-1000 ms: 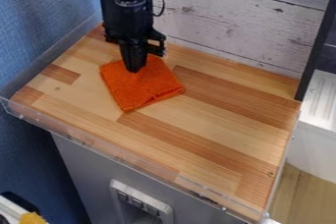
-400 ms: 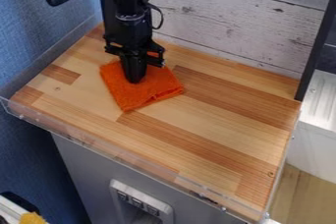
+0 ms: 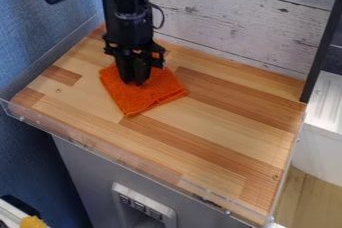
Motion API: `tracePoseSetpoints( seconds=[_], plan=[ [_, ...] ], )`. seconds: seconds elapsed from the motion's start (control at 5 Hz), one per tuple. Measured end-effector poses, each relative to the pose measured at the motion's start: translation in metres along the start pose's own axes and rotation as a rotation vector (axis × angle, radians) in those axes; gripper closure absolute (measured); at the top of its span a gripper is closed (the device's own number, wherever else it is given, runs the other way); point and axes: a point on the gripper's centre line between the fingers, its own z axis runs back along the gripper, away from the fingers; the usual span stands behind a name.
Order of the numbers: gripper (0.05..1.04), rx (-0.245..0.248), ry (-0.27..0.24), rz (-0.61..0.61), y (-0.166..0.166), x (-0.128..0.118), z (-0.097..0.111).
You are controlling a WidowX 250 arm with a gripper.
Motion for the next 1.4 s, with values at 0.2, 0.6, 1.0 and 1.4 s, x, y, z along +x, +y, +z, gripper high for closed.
tracePoseSetpoints(
  seconds=[0.2,0.6,1.0,1.4],
  plan=[
    [0.434,0.005,-0.018,-0.002,0.007,-0.009,0.017],
    [0.930,0.003,-0.052,-0.017,0.013,-0.011,0.021],
    [1.024,0.026,-0.087,-0.001,0.012,-0.004,0.010],
    [1.025,0.029,-0.061,0.010,0.010,-0.004,-0.001]
  ],
)
